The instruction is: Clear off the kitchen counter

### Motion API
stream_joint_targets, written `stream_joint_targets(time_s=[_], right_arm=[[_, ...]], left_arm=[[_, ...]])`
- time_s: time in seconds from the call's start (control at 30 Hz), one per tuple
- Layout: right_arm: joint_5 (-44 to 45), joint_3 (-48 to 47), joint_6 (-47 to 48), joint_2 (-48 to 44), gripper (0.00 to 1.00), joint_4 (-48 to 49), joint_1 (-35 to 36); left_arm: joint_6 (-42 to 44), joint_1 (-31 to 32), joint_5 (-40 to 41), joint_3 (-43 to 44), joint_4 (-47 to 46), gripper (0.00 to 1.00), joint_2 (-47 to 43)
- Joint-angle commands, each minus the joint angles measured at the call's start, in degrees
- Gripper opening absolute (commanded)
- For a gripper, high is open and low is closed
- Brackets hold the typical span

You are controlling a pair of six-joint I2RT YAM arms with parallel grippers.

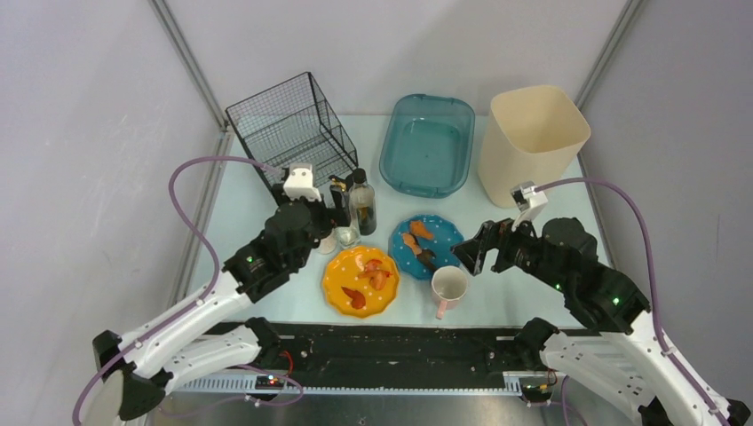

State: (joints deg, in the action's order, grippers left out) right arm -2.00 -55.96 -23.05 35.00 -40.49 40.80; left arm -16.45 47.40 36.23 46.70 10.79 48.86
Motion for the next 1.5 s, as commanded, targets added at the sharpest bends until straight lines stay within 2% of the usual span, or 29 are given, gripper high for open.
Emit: stream_joint_targets(time_s=[0.0, 0.27, 0.73, 1.1, 1.37, 1.47], right_arm=[[0.63, -1.17, 0.37, -1.81, 0.99, -0.64, 0.26], [1.3, -1.21, 0.17, -3.12, 0.99, -1.88, 0.3], [0.92, -1.1, -0.32, -3.48, 0.99, -3.02, 0.31], [0.71, -0.16, -0.75, -4.88, 0.99, -3.6, 0.28], [0.3, 0.42, -1.48, -5.22, 0.99, -3.54, 0.26], [0.27, 0.72, -1.56, -5.2, 0.99, -3.48, 0.25]], left_arm=[[0.87, 0.36, 4.28, -0.75, -9.74, 0.96, 2.51], [-0.42, 0.38, 3.31, -1.84, -14.66, 0.92, 7.0], [0.97, 0.25, 7.7, -5.04, -20.1, 0.85, 11.8], [0.63, -1.24, 8.94, -6.99, -23.31, 0.73, 13.18], [-0.04, -3.47, 7.65, -8.43, -25.31, 0.61, 14.85], [-0.11, -3.62, 7.36, -8.78, -25.77, 0.43, 15.03]])
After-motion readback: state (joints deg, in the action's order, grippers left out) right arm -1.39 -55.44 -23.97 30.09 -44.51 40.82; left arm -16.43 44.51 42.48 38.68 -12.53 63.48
